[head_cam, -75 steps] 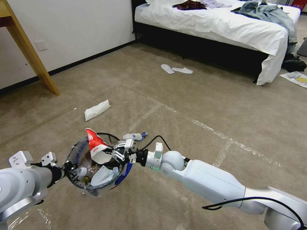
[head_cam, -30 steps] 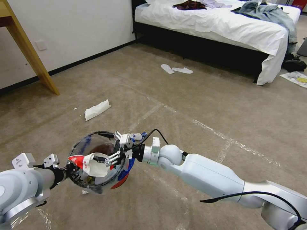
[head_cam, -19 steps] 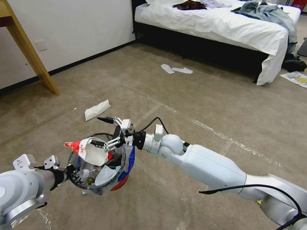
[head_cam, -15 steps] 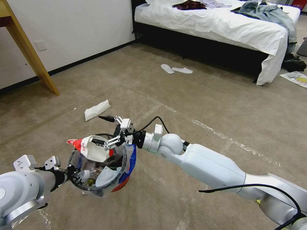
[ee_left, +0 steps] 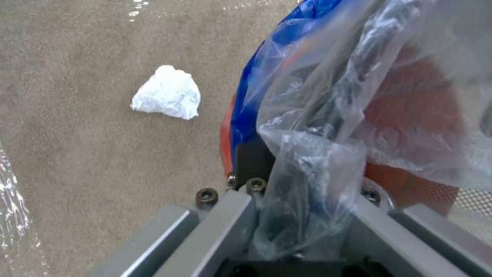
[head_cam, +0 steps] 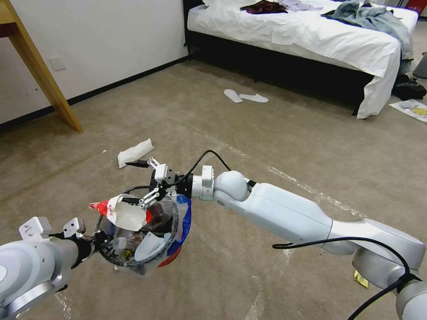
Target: Pick up the trash bin and place the garbage on the floor into it.
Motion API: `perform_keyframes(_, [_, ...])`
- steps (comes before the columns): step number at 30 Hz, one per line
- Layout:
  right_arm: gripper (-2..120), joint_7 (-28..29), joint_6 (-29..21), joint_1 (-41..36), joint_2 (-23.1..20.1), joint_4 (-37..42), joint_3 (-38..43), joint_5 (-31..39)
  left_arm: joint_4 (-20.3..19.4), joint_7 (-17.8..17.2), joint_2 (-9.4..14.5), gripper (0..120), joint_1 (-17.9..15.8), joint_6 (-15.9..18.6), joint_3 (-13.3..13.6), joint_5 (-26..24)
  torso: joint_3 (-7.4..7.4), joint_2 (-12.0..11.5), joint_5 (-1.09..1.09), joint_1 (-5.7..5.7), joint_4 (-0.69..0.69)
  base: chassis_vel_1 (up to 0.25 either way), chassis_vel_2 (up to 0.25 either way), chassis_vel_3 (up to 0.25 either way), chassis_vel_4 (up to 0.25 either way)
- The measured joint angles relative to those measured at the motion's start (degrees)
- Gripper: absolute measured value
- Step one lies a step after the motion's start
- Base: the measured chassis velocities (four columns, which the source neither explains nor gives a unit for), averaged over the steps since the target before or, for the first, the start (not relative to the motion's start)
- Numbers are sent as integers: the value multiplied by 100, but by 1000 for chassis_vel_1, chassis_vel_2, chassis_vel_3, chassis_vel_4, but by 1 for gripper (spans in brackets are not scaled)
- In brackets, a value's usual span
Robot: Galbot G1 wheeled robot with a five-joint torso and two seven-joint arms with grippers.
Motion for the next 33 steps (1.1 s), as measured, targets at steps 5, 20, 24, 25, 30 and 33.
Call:
perform_keyframes(5, [100, -93, 23, 33, -67, -18, -97, -68, 43, -10, 0, 0, -51, -28, -5, -5, 0, 0, 0, 0, 0, 0, 0, 0, 0])
perform_keyframes(20, [100, -425, 134, 235, -249, -186, -285, -268, 126, -14, 54, 0, -110, -48, -7, -9, 0, 0, 1, 0, 0, 0, 0, 0, 0])
perform_keyframes(24, [100, -505, 149, 282, -219, -272, -340, -355, 130, -15, 64, 0, -109, -49, -8, -13, 0, 0, 1, 0, -1, 0, 0, 0, 0])
perform_keyframes(25, [100, -505, 149, 282, -219, -272, -340, -355, 130, -15, 64, 0, -109, -49, -8, -13, 0, 0, 1, 0, -1, 0, 0, 0, 0])
perform_keyframes(30, [100, -622, 172, 472, -147, -452, -412, -597, 131, -15, 29, 0, -103, -44, 14, 13, 0, 0, 1, 1, 0, 0, 0, 0, 0])
perform_keyframes(33, [100, -636, 177, 522, -112, -504, -447, -621, 131, -13, 19, 0, -107, -42, 25, 23, 0, 0, 1, 1, -1, 0, 0, 0, 0])
